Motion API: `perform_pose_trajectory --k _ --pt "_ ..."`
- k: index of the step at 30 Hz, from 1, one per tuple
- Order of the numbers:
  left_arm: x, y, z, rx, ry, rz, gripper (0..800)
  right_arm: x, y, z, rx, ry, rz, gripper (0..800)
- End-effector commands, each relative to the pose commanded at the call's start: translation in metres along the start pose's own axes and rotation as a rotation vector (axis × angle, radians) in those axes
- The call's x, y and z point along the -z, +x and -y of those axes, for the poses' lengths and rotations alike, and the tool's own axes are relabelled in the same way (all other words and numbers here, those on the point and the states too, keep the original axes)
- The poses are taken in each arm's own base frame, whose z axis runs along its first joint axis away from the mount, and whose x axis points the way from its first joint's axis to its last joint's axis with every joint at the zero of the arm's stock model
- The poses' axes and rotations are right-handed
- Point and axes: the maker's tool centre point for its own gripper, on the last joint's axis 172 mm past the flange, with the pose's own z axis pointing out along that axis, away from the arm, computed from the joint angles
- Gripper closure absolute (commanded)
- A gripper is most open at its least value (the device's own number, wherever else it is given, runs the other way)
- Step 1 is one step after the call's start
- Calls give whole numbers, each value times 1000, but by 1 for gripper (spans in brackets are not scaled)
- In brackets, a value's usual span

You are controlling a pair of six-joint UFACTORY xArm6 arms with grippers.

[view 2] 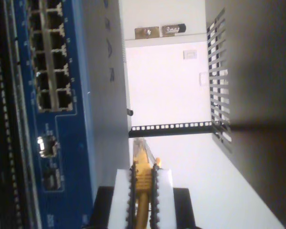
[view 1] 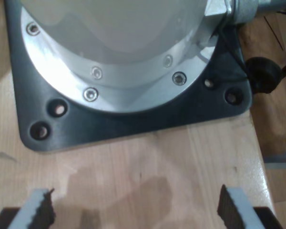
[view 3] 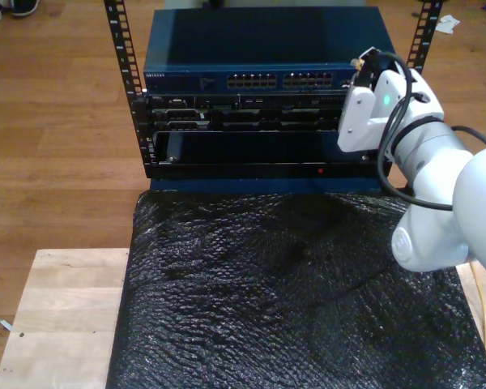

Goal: Grab the cable and plug it in

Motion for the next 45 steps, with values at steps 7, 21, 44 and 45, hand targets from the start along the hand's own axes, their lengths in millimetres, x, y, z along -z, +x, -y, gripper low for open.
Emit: perform_pose_trajectory --k 7,21,44,45 --pt "0 0 0 0 0 0 0 2 11 6 -29 -56 4 800" --pt "0 0 0 -2 0 0 0 -2 30 25 68 -90 71 800" --pt "0 0 0 0 0 0 0 -24 25 37 98 -117 182 800" --pt "0 0 0 0 0 0 0 -24 24 37 97 -117 184 800"
